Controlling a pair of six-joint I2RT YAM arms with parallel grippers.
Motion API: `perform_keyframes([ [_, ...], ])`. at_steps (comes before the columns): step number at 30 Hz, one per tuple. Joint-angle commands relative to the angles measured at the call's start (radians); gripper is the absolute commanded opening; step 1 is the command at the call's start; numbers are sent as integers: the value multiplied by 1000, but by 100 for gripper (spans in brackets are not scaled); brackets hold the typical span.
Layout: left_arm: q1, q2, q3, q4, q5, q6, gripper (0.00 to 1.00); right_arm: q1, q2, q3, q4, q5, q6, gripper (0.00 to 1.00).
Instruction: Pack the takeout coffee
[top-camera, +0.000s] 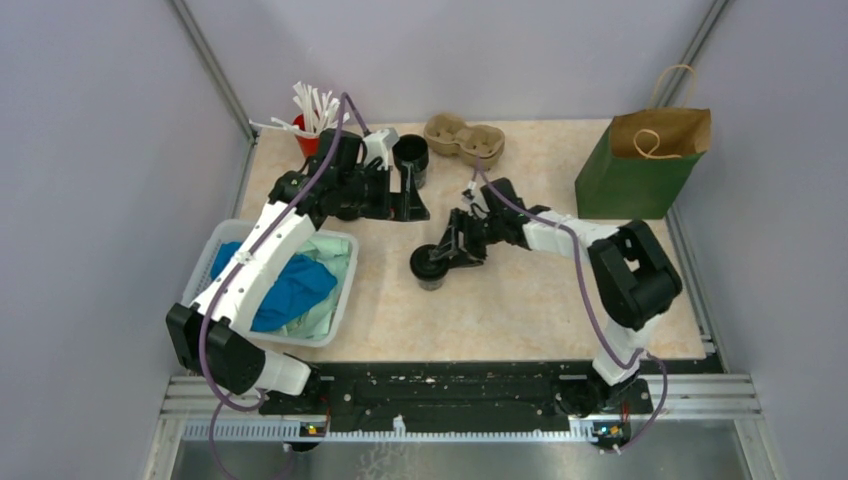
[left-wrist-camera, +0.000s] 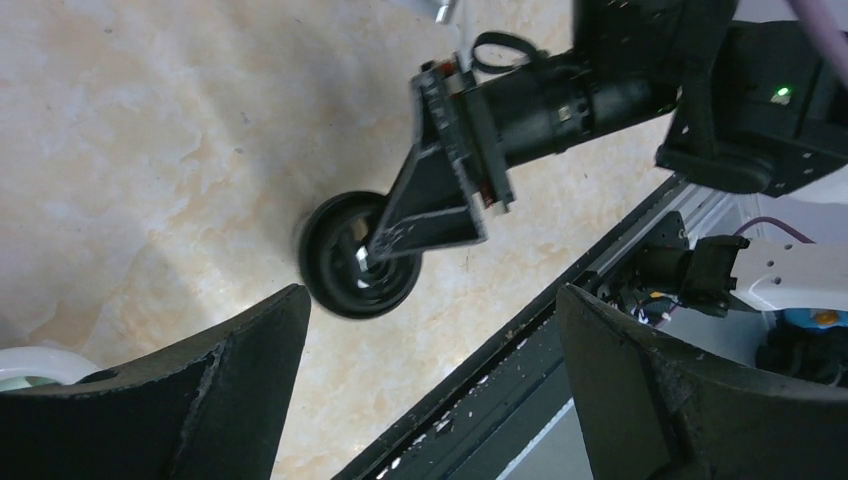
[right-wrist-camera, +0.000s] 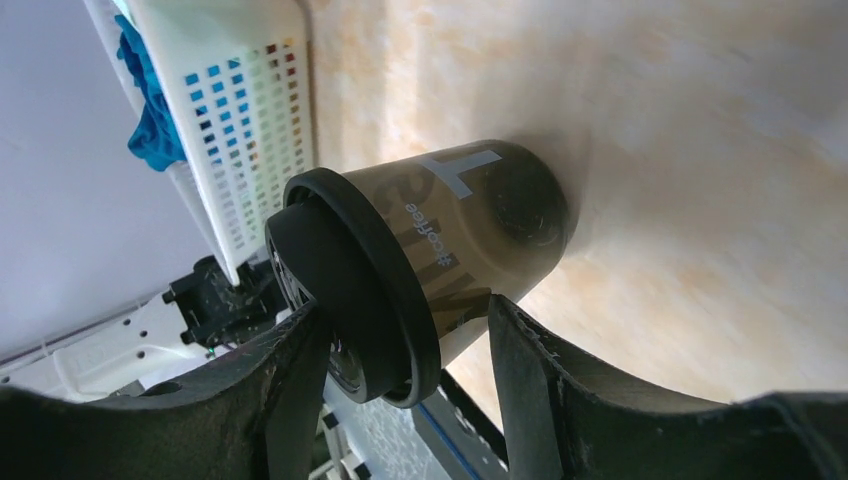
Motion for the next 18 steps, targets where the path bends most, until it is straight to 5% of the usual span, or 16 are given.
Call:
perform_keyframes([
  [1, 4, -45, 60, 1, -44, 13, 98, 104, 145, 129, -16, 140, 33, 56],
  [9, 11, -128, 70, -11, -188, 32, 98, 171, 244, 286, -25, 116, 43, 62],
  [18, 12, -204, 69, 44, -276, 64, 98, 179, 114, 402, -168, 136, 14, 81],
])
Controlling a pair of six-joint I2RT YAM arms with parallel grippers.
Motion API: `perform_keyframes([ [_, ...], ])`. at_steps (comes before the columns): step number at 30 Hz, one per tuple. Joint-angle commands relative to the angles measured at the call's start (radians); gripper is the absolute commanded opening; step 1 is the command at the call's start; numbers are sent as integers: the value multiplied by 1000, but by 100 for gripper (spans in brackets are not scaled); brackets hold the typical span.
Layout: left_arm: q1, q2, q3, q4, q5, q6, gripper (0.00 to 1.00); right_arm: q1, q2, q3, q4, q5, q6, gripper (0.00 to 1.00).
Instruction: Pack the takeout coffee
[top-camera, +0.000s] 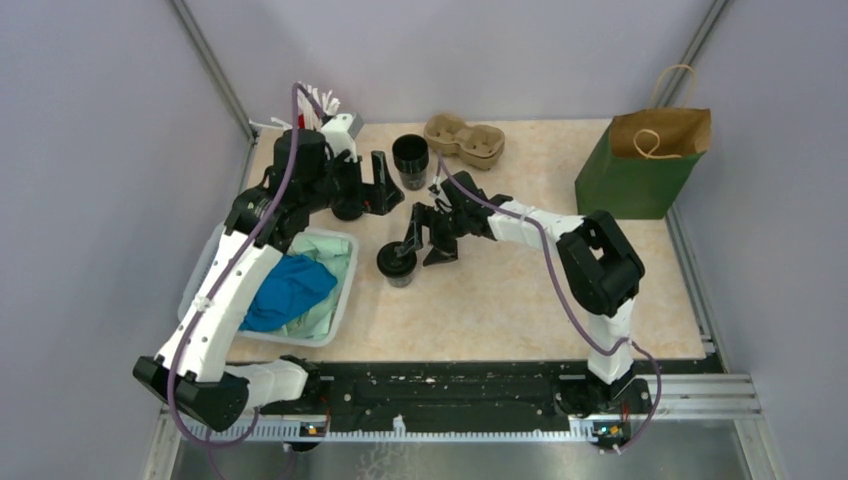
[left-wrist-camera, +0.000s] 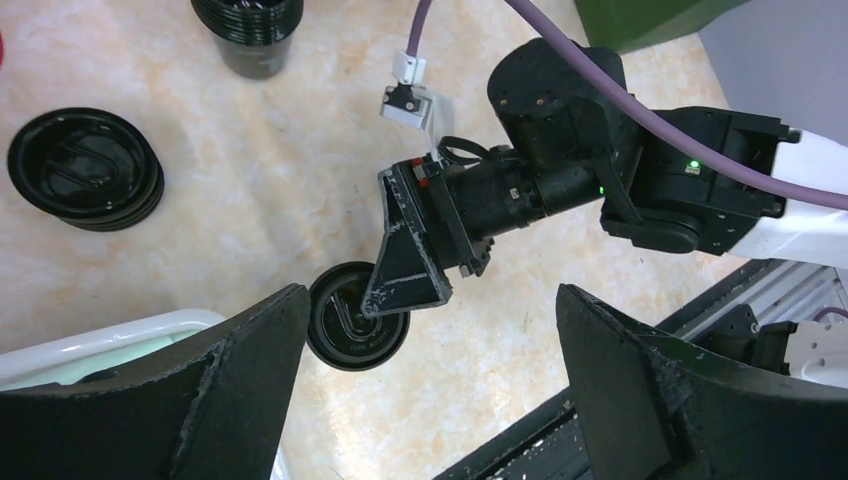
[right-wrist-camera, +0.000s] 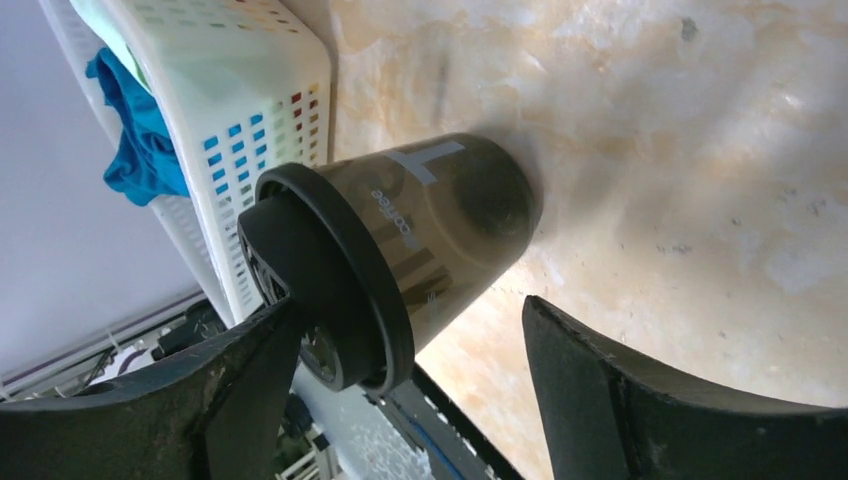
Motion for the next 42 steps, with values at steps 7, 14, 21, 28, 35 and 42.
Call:
perform_keyframes([
  [7, 5, -18, 15, 107, -60, 39, 98, -64, -217, 215, -385, 152, -188, 84],
  [14, 6, -26, -7, 125, -104, 73, 99, -285, -271, 256, -407, 580, -256, 78],
  [21, 7, 82, 81, 98, -121, 165, 98, -386, -98, 386, -180, 765, -242, 75],
  [28, 23, 200, 188, 42, -141, 229, 98, -424, 238, 772, -260, 654, -230, 61],
  [35, 33, 270, 218, 37, -116, 273, 98, -457, 371, 856, -225, 615, -173, 53],
  [42, 40, 274, 190, 49, -107, 274, 98, -472, 411, 842, -210, 573, -135, 45],
])
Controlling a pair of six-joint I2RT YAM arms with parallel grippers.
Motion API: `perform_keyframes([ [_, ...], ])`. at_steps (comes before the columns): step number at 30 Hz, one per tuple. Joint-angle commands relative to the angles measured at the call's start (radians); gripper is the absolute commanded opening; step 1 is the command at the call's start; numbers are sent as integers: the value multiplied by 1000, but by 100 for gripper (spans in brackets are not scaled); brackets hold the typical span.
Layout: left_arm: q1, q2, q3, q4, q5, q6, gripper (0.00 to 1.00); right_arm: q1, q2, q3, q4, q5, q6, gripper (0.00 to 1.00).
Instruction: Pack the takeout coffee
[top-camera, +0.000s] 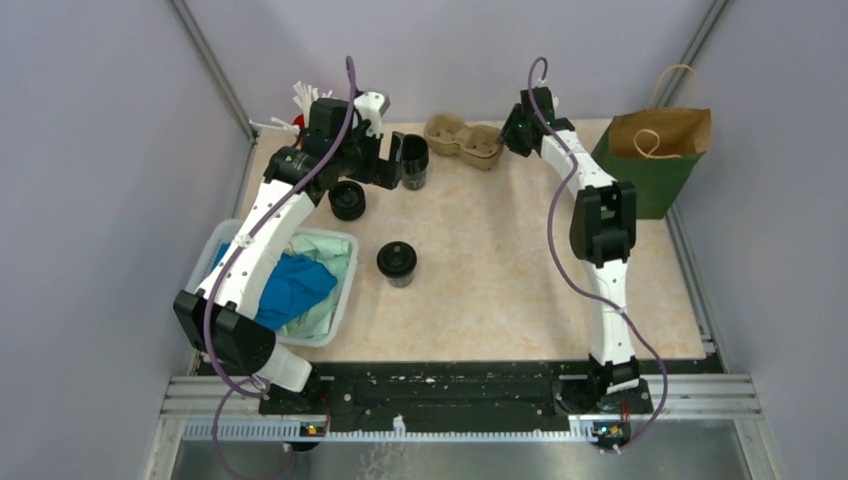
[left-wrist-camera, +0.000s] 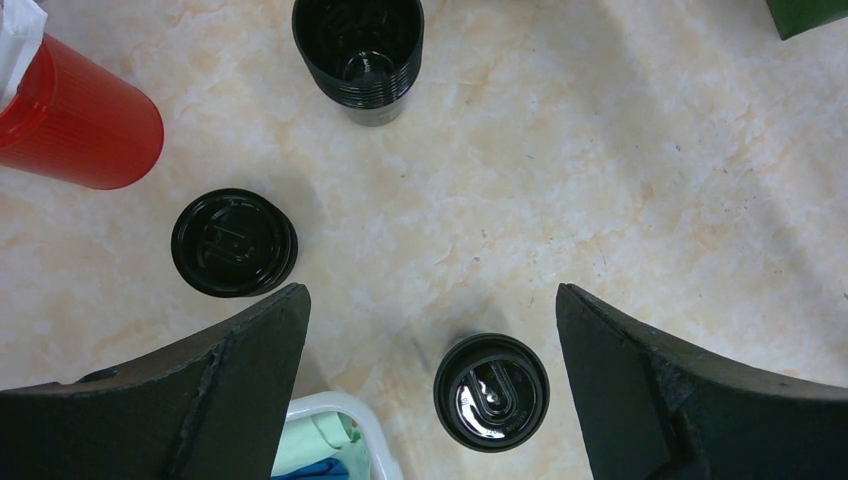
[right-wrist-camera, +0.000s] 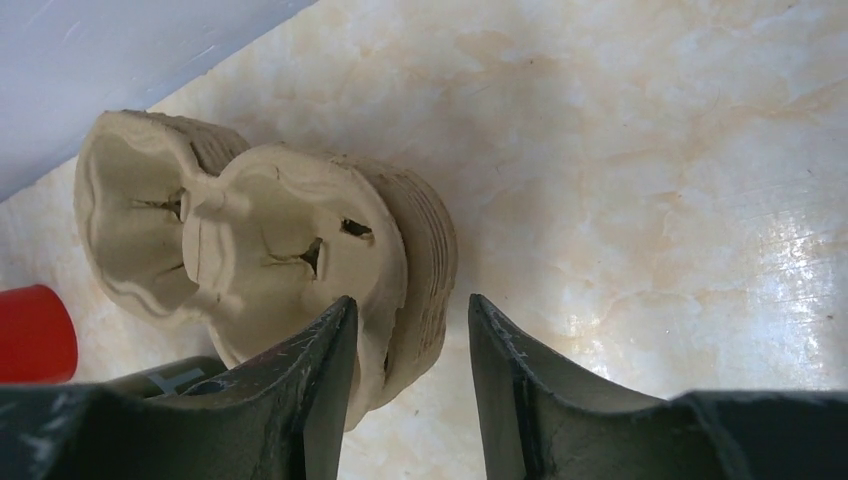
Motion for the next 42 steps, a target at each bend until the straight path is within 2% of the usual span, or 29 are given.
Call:
perform_keyframes([
  [1, 9, -4, 11, 30, 22, 20, 98, -11, 4, 35, 45, -26, 29, 44],
  [15, 10, 18, 36, 26, 53, 6, 98, -17, 16, 14, 76, -130, 87, 23],
  [21, 10, 13, 29, 27, 65, 0, 98, -19, 22, -21, 102, -151, 137, 26],
  [28, 11, 1, 23, 28, 63, 3, 98, -20, 33, -42, 114, -153, 218, 24],
  [32, 11, -2, 23, 28, 59, 6, 98, -30, 29, -48, 119, -145, 276, 13],
  [37, 11, -14, 34, 21, 54, 7, 98, -42, -34, -30, 130, -150, 327, 0],
  [42, 11, -73, -6, 49, 83, -14, 98, -43, -170, -11, 73, -93, 314, 0],
])
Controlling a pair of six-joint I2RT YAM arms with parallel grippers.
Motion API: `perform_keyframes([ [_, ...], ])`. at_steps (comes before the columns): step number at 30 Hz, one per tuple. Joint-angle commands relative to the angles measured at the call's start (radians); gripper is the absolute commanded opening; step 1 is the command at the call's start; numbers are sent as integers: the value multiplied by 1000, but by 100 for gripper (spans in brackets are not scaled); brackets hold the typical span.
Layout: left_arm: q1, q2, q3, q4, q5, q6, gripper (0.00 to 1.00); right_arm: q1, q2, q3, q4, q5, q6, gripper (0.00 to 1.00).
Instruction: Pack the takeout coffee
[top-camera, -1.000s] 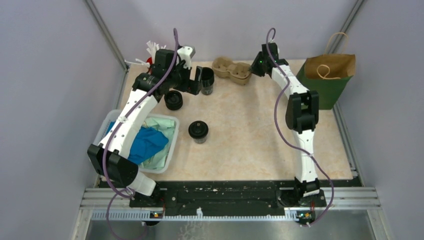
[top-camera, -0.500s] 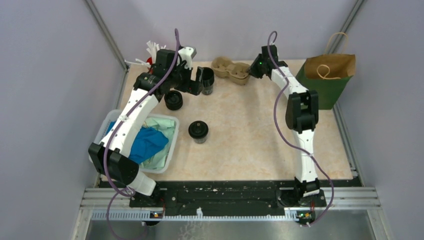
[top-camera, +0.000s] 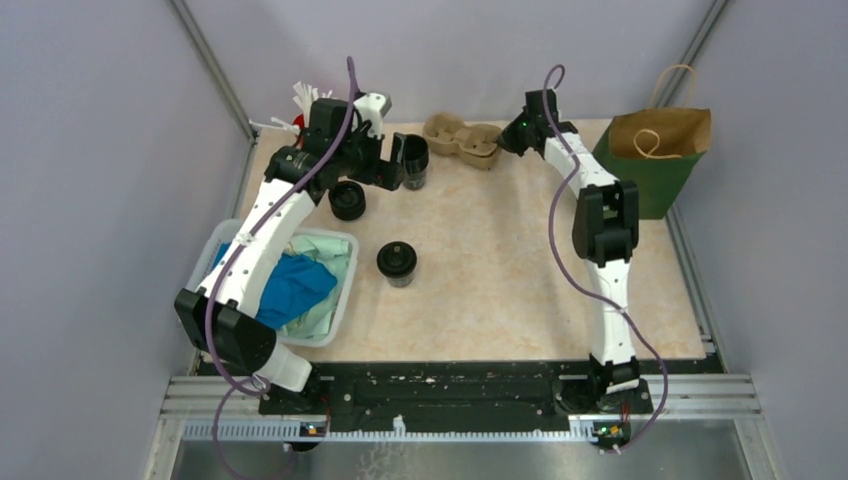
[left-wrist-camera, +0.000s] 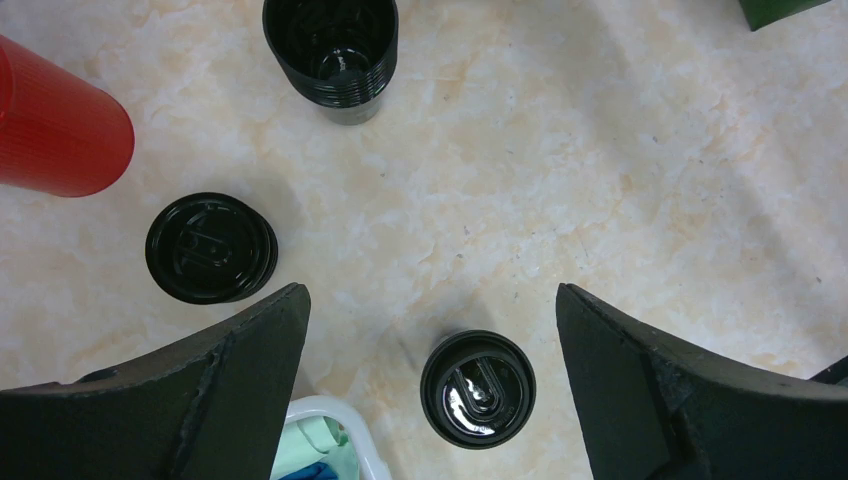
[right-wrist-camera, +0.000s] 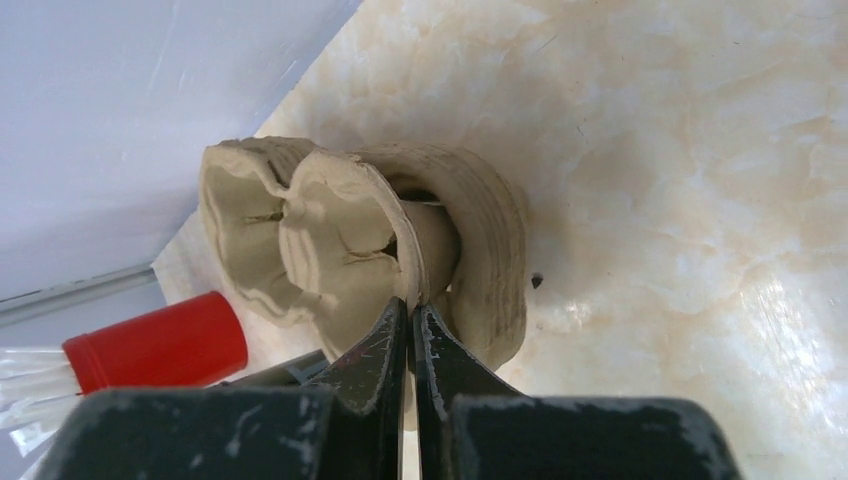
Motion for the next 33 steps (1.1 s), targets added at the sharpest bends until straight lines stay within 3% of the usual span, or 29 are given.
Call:
perform_keyframes([
  [1, 5, -105, -25, 60, 42, -24, 98, -14, -210, 32, -36, 75, -11, 0],
  [8, -12, -212, -118, 108, 79, -112, 98, -15, -524, -127, -21, 78, -246, 0],
  [12, -37, -210, -77, 97, 71, -151, 98, -18, -661, -185, -44, -61, -361, 0],
  [17, -35, -172, 23, 45, 58, -259, 98, -18, -858, -339, -33, -353, -476, 0],
  [20, -2, -180, 38, 56, 144, -354, 97, -18, -983, -451, -22, -468, -488, 0],
  [25, 55, -222, -22, 160, 373, -477, 84, -18, -1119, -538, -35, -520, -459, 0],
  [27, 67, -245, -76, 215, 450, -529, 84, -18, -1136, -529, -62, -507, -443, 0],
  [30, 80, -284, -153, 286, 518, -580, 94, -18, -1143, -452, -162, -418, -484, 0],
  [33, 82, -305, -188, 290, 532, -596, 98, -18, -1120, -271, -394, -150, -600, 0],
])
